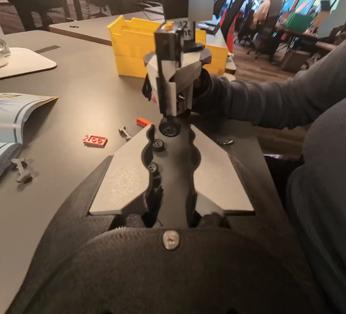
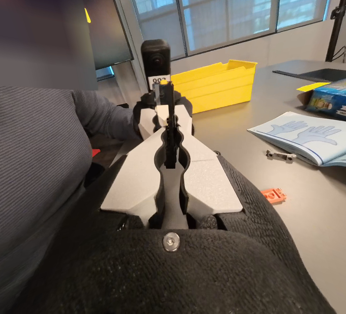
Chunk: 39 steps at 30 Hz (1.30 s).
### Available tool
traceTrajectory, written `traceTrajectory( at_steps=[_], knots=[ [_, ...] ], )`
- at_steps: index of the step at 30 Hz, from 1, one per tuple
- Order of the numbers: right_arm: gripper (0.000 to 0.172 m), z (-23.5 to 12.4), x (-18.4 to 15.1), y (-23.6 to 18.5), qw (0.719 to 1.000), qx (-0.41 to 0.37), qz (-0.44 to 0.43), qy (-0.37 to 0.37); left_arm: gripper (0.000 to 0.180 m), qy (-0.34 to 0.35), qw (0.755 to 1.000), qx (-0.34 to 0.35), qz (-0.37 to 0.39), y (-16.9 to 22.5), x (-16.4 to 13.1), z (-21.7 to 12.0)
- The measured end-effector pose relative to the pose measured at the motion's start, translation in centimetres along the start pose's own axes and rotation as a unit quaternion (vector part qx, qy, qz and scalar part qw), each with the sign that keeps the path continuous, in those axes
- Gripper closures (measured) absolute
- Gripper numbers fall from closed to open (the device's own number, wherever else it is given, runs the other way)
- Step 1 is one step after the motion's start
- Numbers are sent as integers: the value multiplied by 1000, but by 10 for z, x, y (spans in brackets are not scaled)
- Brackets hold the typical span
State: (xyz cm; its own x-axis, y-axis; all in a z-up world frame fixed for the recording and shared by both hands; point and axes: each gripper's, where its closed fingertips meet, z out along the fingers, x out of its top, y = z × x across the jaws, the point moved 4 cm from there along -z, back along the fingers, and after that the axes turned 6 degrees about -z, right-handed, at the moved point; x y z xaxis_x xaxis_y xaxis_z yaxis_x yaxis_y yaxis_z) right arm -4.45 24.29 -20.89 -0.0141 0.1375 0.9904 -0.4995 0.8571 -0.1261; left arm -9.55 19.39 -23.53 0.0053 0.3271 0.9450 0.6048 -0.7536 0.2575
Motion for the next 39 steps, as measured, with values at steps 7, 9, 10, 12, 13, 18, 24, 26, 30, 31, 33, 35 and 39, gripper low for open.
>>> traceTrajectory(
  at_steps=[7, 9, 10, 12, 13, 18, 24, 26, 30, 31, 33, 35, 39],
  knots=[
    [167, 2, 0, -3, 1000, -1, -19, -4, 160, 4, 999, -34, -29, 1, 1, -2],
    [167, 2, 1, -4, 1000, -8, -29, 1, 160, 6, 999, -34, -29, 0, 2, -3],
    [166, 2, 0, -4, 999, -10, -30, 0, 160, 4, 999, -33, -28, -1, 1, -3],
    [161, 4, -1, -5, 1000, 0, -17, -2, 160, -3, 999, -35, -23, 0, 0, -2],
    [158, 5, -2, -5, 1000, 6, -8, -5, 160, -6, 999, -36, -20, 1, -1, -1],
    [160, 7, -6, -8, 999, 25, 13, -19, 160, -11, 999, -37, -19, 2, -2, -1],
    [161, 5, -6, -10, 999, 19, -8, -30, 153, -7, 999, -28, -28, 1, -2, 0],
    [161, 6, -6, -11, 999, 20, -12, -30, 146, -13, 999, -34, -23, 3, -3, 1],
    [161, 7, -7, -14, 999, 28, -15, -39, 159, -7, 999, -44, -15, 6, -2, 0],
    [161, 8, -6, -16, 999, 34, -14, -37, 159, -3, 999, -49, -10, 8, -1, -1],
    [161, 6, -8, -18, 997, 26, -32, -60, 159, -14, 999, -43, 19, 9, -3, -3],
    [161, 3, -5, -23, 996, 19, -58, -72, 160, -12, 998, -43, 36, 12, -1, -5],
    [166, -3, -9, -25, 991, 4, -90, -104, 160, -22, 997, -43, 62, 16, -1, -5]
  ],
)
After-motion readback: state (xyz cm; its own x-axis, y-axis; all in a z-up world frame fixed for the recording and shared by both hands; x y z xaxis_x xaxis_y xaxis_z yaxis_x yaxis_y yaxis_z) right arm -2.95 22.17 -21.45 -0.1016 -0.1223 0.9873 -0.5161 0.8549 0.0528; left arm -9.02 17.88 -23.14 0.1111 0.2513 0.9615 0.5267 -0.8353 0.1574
